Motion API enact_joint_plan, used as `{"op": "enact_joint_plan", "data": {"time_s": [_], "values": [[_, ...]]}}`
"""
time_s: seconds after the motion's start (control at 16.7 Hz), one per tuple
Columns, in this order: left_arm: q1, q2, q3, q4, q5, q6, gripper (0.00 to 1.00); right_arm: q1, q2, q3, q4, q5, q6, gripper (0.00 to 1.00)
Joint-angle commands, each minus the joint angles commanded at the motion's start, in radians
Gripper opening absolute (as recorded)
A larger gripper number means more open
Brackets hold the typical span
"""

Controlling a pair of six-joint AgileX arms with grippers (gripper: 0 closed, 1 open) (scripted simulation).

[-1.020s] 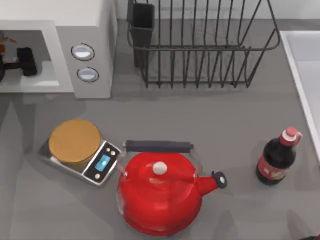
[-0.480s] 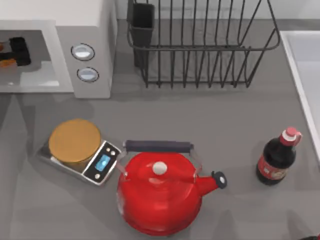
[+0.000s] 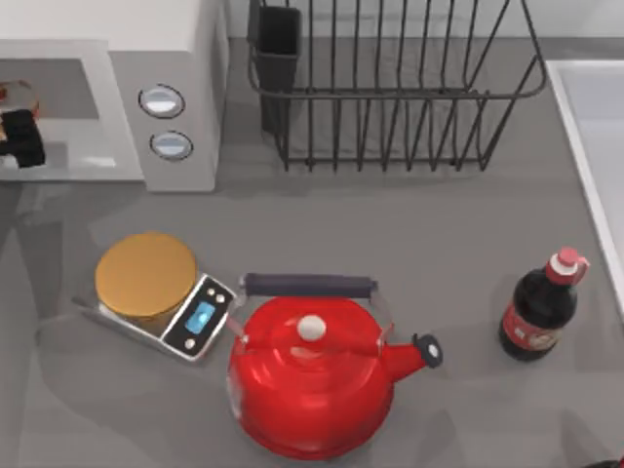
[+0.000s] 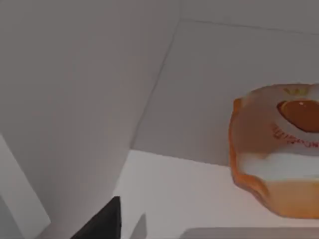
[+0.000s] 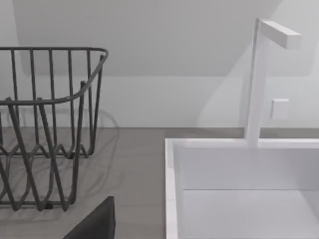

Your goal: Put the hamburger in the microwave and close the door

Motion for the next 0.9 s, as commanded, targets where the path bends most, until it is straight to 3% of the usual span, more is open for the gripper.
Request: {"op": "enact_joint_plan", "data": {"time_s": [0.48, 0.9], "values": [[0.051, -0.147, -0.344, 0.141, 0.053, 0.028, 1.0, 0.0, 0.0, 0.0, 0.0, 0.0, 0.0, 1.0], [0.095, -0.231, -0.517, 0.252, 0.111, 0.056, 1.0, 0.0, 0.0, 0.0, 0.0, 0.0, 0.0, 1.0]]}}
